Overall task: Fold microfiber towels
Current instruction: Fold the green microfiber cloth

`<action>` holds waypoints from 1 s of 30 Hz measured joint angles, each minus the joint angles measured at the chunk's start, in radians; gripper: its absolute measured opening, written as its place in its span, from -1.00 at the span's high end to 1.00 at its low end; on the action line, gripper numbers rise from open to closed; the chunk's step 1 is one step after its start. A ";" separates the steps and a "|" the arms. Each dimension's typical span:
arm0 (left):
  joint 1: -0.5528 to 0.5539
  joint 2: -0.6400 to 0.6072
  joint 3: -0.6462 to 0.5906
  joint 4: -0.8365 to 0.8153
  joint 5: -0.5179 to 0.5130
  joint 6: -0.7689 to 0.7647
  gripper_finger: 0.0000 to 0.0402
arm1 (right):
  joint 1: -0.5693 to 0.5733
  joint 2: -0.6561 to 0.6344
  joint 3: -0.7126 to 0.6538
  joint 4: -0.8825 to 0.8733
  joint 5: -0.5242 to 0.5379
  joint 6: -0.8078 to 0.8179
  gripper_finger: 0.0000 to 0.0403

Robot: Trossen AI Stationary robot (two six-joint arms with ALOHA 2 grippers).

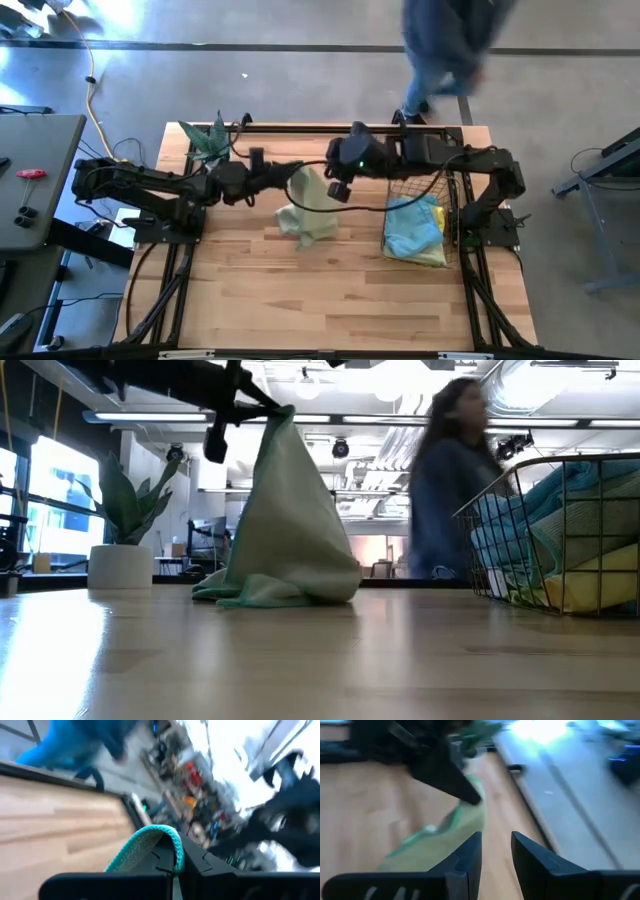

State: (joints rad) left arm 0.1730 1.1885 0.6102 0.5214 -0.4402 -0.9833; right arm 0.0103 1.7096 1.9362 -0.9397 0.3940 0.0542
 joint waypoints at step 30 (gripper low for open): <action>0.259 0.000 0.000 0.158 0.484 -0.063 1.00 | 0.151 0.259 -0.003 0.185 0.687 0.290 0.51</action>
State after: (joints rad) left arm 0.4317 1.1885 0.6102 0.6792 0.0442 -1.0458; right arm 0.1618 1.9689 1.9335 -0.7546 1.0813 0.3440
